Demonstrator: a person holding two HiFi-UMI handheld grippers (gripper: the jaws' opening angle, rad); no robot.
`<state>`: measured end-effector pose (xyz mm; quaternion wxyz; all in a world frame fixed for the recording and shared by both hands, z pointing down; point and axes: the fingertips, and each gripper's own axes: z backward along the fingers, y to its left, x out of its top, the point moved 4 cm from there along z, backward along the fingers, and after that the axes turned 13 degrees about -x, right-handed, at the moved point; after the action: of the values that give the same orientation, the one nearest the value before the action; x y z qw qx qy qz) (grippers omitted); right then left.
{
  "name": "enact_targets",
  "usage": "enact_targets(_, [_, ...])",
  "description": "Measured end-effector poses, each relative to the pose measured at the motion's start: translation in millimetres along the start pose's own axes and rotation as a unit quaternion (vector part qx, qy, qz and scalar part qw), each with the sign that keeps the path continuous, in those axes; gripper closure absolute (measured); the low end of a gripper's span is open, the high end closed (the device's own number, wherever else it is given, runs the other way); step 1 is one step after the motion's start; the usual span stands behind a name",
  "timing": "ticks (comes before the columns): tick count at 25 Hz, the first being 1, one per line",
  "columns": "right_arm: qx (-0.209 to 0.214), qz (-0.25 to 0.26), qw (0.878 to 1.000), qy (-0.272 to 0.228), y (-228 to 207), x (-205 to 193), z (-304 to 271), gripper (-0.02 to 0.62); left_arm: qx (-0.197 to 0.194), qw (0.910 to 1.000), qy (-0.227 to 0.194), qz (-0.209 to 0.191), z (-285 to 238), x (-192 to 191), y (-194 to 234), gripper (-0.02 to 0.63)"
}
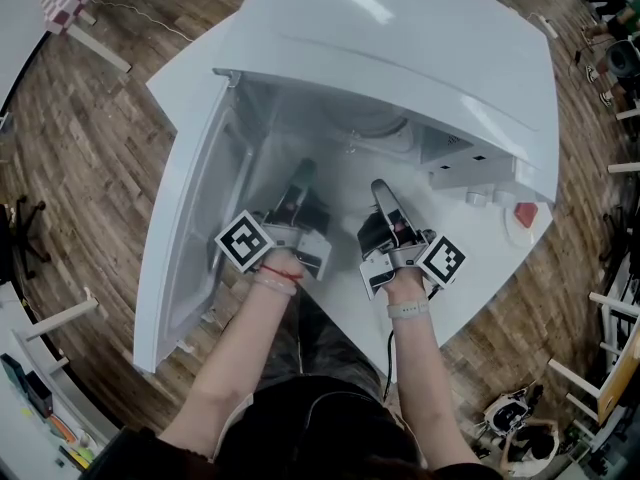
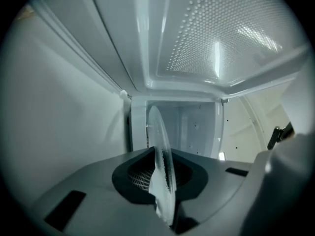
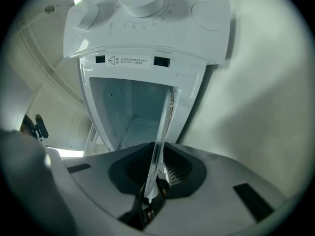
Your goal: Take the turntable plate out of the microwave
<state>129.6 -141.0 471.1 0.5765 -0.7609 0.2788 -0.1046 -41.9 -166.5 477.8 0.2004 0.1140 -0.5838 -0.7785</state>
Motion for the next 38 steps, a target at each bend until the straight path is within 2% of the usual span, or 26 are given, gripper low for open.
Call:
enact_targets(6, [-0.017, 0.018, 1.000, -0.011, -4.0, 17.8, 1.4, 0.538, -0.004, 1.0000, 0.006, 0.004, 5.7, 3.4, -1.8, 0.565])
enact_targets(12, [-0.018, 0.010, 0.999, -0.040, -8.1, 39.4, -2.5, 0.539, -0.006, 0.9999, 0.006, 0.006, 12.1, 5.6, -1.2, 0.566])
enact_targets(15, [-0.016, 0.012, 0.999, -0.036, -8.4, 44.0, -3.5, 0.538, -0.008, 0.9999, 0.007, 0.003, 13.0, 4.2, -2.2, 0.566])
enact_targets(25, [0.010, 0.013, 0.999, -0.042, -8.2, 38.9, 8.9, 0.538, -0.017, 0.9997, 0.013, -0.009, 18.3, -1.3, -9.4, 0.566])
enact_targets(31, [0.021, 0.027, 0.999, -0.041, -0.3, 29.3, 23.5, 0.538, -0.026, 0.9996, 0.013, -0.002, 32.0, -7.0, -19.8, 0.566])
enact_targets(38, [0.020, 0.018, 0.998, -0.063, 8.8, 9.9, 58.9, 0.538, -0.027, 0.9987, 0.043, 0.004, 51.1, -18.5, -40.8, 0.566])
